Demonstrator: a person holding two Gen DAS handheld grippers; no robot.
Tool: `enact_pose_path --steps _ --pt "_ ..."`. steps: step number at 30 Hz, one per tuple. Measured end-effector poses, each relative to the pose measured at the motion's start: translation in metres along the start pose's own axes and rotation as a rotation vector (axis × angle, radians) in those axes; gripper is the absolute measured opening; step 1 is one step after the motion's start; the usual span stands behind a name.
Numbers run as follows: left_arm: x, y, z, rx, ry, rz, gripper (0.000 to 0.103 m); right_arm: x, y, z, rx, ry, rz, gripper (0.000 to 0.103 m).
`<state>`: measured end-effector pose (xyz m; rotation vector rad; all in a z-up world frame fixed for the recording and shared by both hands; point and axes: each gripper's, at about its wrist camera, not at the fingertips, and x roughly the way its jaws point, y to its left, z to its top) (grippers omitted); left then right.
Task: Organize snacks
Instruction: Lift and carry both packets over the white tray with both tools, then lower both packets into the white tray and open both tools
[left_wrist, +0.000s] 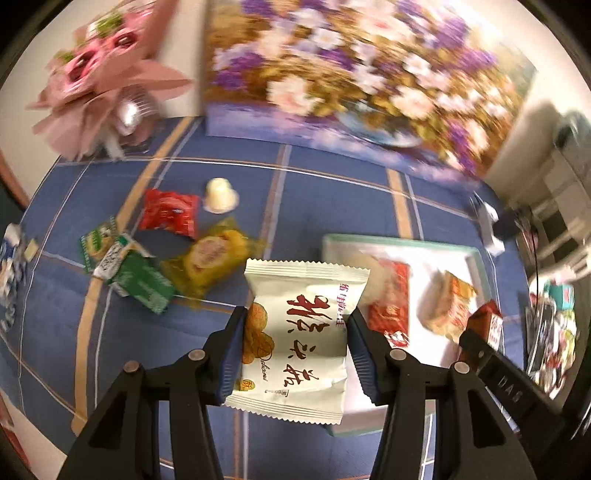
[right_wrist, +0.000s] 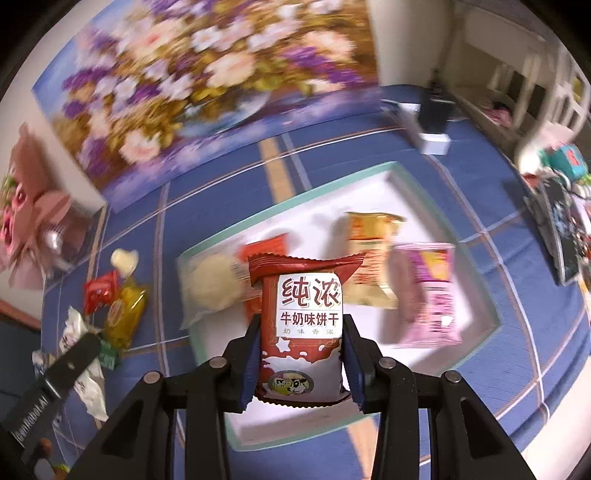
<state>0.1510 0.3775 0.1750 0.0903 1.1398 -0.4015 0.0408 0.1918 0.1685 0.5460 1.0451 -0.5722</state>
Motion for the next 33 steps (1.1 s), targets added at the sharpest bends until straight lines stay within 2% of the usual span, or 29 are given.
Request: enact_pose_path --steps 5,11,17,27,33 --pt "0.010 -0.038 -0.012 0.100 0.026 -0.007 0.055 -0.003 -0.026 0.002 0.051 -0.001 -0.004 0.042" --pt "0.057 -0.072 -0.033 0.185 0.165 -0.028 0.055 0.014 -0.043 -0.001 0.072 0.057 0.006 0.042" --pt "0.096 -0.074 -0.046 0.188 0.263 -0.021 0.055 0.038 -0.049 -0.007 0.087 0.133 0.003 0.042" --pt "0.118 -0.068 -0.052 0.182 0.296 -0.024 0.054 0.059 -0.048 -0.011 0.079 0.197 0.001 0.042" --pt "0.117 -0.051 -0.050 0.158 0.277 0.003 0.054 0.063 -0.046 -0.011 0.063 0.211 -0.004 0.042"
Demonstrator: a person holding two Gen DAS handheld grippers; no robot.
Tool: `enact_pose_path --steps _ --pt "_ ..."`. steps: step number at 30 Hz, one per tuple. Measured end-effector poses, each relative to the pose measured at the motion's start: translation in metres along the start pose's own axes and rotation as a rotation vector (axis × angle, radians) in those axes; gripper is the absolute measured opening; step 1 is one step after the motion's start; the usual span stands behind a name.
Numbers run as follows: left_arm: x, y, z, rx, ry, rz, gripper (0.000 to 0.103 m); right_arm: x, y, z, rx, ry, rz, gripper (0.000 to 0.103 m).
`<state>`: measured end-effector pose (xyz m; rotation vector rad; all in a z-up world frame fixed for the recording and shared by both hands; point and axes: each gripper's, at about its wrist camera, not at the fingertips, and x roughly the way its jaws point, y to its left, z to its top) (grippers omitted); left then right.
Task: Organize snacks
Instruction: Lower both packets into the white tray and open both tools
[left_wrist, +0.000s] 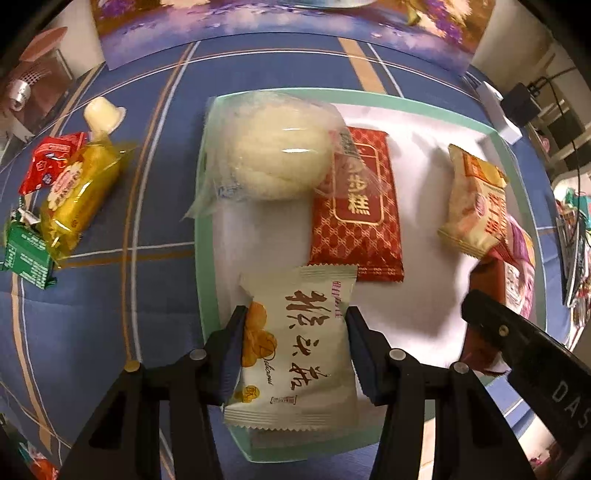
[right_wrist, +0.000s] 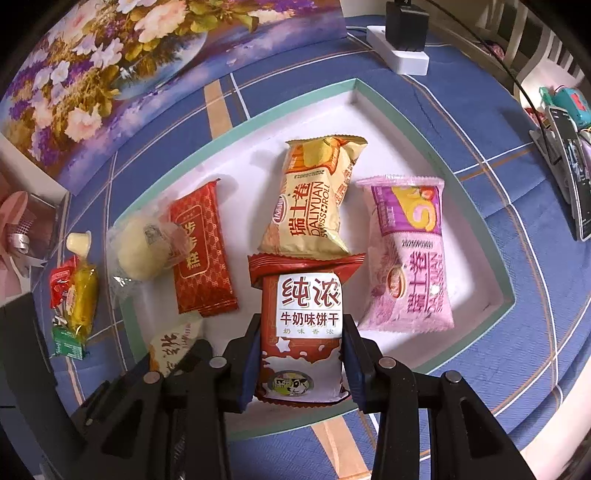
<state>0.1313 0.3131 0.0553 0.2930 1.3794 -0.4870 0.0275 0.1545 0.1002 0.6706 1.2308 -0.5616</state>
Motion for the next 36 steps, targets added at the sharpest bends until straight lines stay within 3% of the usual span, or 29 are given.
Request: enact_pose_path --steps 9,19,26,36 --pt "-0.004 0.022 0.008 -0.066 0.006 0.005 0.054 0.009 0.010 0.001 -0.040 0.019 -0.012 0.042" --pt "-0.004 0.013 0.011 -0.060 0.007 0.018 0.054 0.021 0.019 0.000 -0.076 0.042 -0.022 0.043" --pt "-0.007 0.010 0.010 -0.063 0.018 -0.013 0.060 0.011 0.025 -0.001 -0.084 0.010 -0.028 0.043" --pt "-0.044 0.013 0.014 -0.091 -0.052 -0.006 0.064 -0.018 0.018 0.003 -0.076 -0.059 0.005 0.043"
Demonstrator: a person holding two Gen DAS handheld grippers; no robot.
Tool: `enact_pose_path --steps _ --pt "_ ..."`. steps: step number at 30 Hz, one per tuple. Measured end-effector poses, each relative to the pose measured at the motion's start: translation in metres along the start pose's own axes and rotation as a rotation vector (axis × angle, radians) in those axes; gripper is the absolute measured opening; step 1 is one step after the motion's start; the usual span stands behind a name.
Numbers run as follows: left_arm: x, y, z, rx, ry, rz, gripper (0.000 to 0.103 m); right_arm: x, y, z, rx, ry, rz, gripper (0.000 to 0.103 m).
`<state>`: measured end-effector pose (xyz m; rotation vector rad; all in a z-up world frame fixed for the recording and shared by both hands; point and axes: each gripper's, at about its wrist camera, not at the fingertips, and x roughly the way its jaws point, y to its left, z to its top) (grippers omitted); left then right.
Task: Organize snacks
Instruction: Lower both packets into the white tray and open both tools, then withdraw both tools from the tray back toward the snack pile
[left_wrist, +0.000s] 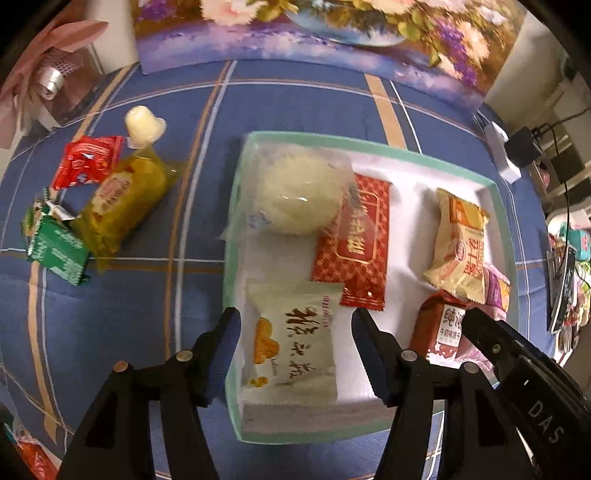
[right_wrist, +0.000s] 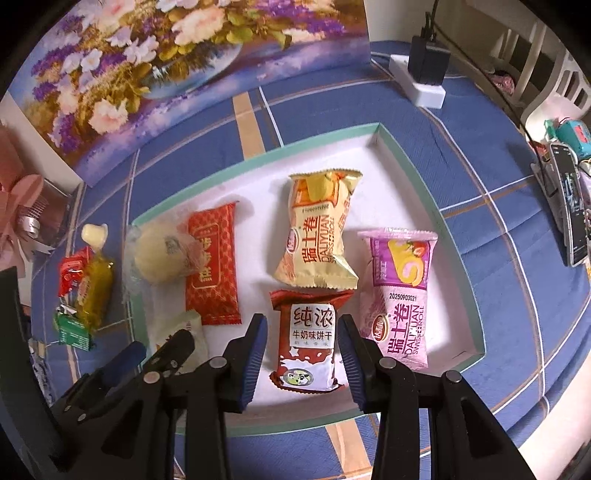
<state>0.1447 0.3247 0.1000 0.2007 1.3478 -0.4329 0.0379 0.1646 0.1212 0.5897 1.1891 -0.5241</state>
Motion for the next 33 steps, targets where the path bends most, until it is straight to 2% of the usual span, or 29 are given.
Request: enact_pose_path --steps 7,8,9,10,12,14,16,18,22,24,33 --pt "-0.012 0.029 0.002 -0.076 -0.030 0.073 0.069 -0.004 0.001 -0.001 -0.009 -0.014 0.001 0.043" --pt "-0.014 0.033 0.003 -0.085 -0.040 0.094 0.078 -0.003 0.002 -0.001 -0.013 -0.010 0.002 0.043" --pt "-0.015 0.038 0.003 -0.093 -0.053 0.126 0.089 -0.001 0.004 -0.001 -0.017 -0.007 0.001 0.045" --pt "-0.017 0.043 0.003 -0.097 -0.063 0.151 0.091 0.000 0.005 -0.002 -0.024 -0.004 0.002 0.046" --pt "-0.019 0.051 0.003 -0.110 -0.080 0.205 0.091 0.002 0.009 -0.002 -0.040 -0.004 0.011 0.060" --pt "-0.014 0.055 0.005 -0.131 -0.081 0.232 0.092 0.003 0.013 -0.003 -0.051 -0.007 0.016 0.061" --pt "-0.013 0.063 0.006 -0.152 -0.077 0.241 0.093 0.004 0.017 -0.004 -0.066 -0.011 0.020 0.068" --pt "-0.013 0.071 0.006 -0.179 -0.079 0.256 0.099 0.005 0.021 -0.005 -0.076 -0.013 0.022 0.076" --pt "-0.013 0.080 0.006 -0.207 -0.090 0.261 0.100 0.005 0.026 -0.006 -0.091 -0.019 0.034 0.087" --pt "-0.014 0.084 0.005 -0.226 -0.095 0.267 0.100 0.005 0.027 -0.006 -0.093 -0.027 0.038 0.103" --pt "-0.021 0.092 0.005 -0.255 -0.112 0.259 0.100 0.004 0.028 -0.006 -0.090 -0.034 0.041 0.103"
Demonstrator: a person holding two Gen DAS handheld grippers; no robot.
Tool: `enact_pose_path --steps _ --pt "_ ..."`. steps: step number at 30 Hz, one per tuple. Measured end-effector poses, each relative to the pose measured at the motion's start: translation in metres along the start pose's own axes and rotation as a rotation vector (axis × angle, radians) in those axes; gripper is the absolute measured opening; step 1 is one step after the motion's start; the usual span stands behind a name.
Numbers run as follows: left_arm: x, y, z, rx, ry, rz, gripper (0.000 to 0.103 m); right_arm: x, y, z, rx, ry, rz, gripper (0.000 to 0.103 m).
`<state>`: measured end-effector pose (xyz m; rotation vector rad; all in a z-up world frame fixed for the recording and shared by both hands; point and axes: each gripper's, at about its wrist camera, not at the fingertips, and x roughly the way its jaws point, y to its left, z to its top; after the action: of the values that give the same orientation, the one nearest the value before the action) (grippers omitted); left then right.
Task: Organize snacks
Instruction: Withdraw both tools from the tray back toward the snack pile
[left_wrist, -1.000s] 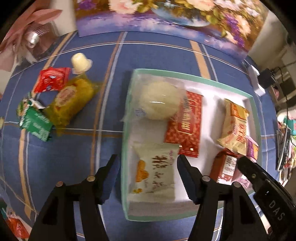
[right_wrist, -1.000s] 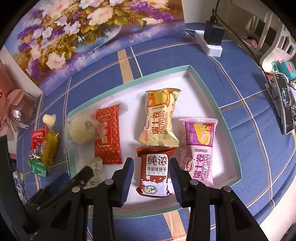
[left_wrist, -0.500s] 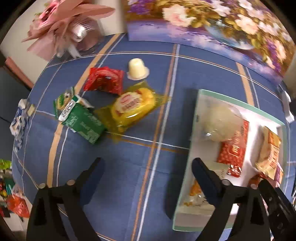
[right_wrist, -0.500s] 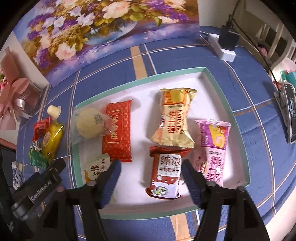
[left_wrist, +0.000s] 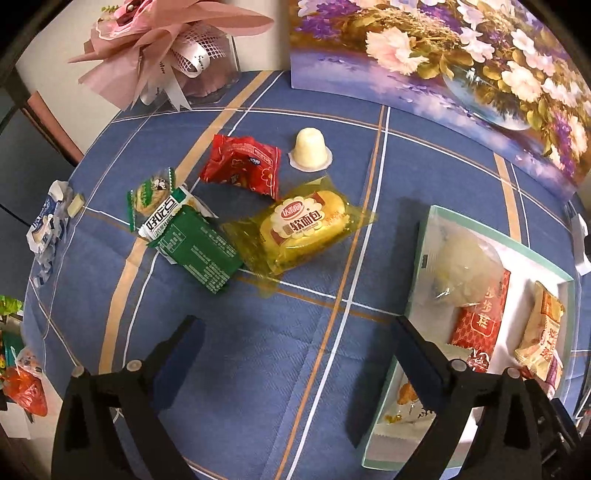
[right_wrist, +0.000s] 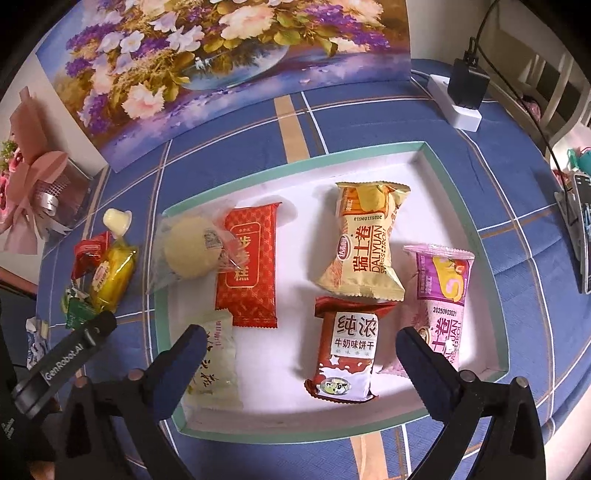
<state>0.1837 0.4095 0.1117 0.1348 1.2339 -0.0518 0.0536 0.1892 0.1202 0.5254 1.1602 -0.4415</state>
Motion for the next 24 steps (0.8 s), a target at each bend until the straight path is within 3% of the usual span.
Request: enact_pose_path --steps 13,24 --pt "-0.018 0.035 0.011 -0.068 -0.050 -0.005 0.100 -0.016 0.020 0.000 -0.025 -0.053 0.037 0.103" --pt "-0.020 0.123 0.026 -0.245 -0.072 0.065 0.100 -0.016 0.067 -0.009 -0.130 -0.069 0.066 0.103"
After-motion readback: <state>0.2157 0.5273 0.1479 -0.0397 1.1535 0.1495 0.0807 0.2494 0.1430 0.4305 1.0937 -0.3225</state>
